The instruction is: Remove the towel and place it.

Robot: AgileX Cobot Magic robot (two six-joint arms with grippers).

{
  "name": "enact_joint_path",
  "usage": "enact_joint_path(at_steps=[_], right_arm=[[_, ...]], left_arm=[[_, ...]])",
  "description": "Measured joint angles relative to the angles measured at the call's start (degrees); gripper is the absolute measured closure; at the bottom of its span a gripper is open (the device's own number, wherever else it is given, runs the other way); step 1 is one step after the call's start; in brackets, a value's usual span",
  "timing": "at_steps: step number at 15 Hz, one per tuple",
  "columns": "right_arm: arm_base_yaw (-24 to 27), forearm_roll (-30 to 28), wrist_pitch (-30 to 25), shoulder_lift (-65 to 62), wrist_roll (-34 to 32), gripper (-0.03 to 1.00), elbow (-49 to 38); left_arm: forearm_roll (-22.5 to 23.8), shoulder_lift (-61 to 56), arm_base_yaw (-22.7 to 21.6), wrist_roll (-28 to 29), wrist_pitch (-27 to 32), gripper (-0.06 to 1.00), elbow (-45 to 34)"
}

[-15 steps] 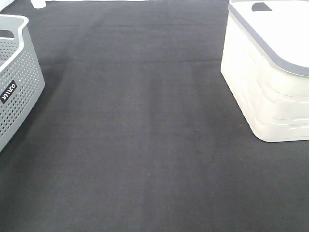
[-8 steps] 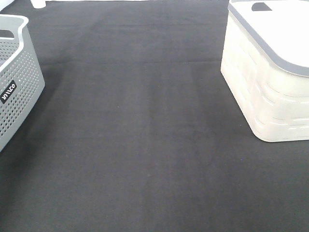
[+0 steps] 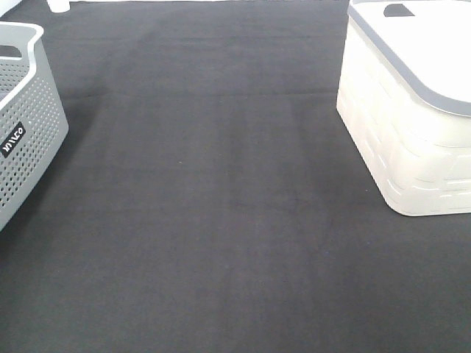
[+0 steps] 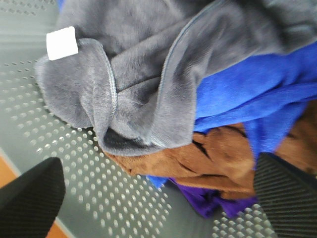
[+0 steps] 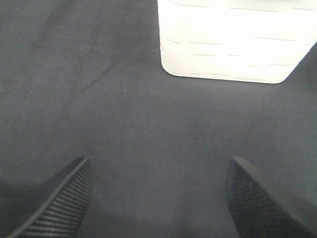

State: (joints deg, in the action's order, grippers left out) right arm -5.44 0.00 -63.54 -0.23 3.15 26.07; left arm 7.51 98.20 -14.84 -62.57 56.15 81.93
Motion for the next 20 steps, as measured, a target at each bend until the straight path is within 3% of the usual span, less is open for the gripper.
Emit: enact_joint_path(at_steps=[5,11,14,20], right_arm=[[0.0,0.0,0.0,0.0,0.0,0.24,0.0],[0.0,0.0,0.0,0.0,0.0,0.24,0.0],[0.0,0.0,0.0,0.0,0.0,0.24,0.0],[0.0,0.0,0.0,0.0,0.0,0.24,0.0]], left_arm=[[6.3,11.2,3.4,0.0,-6.9,0.01,2.1],[9.8,17.6,6.6,0.0,-5.6,0.3,6.5],[12.7,17.8,6.6,0.0,-3.6,0.33,6.5],[12.5,19.5,6.6,0.6,-1.4,0.41,6.6]])
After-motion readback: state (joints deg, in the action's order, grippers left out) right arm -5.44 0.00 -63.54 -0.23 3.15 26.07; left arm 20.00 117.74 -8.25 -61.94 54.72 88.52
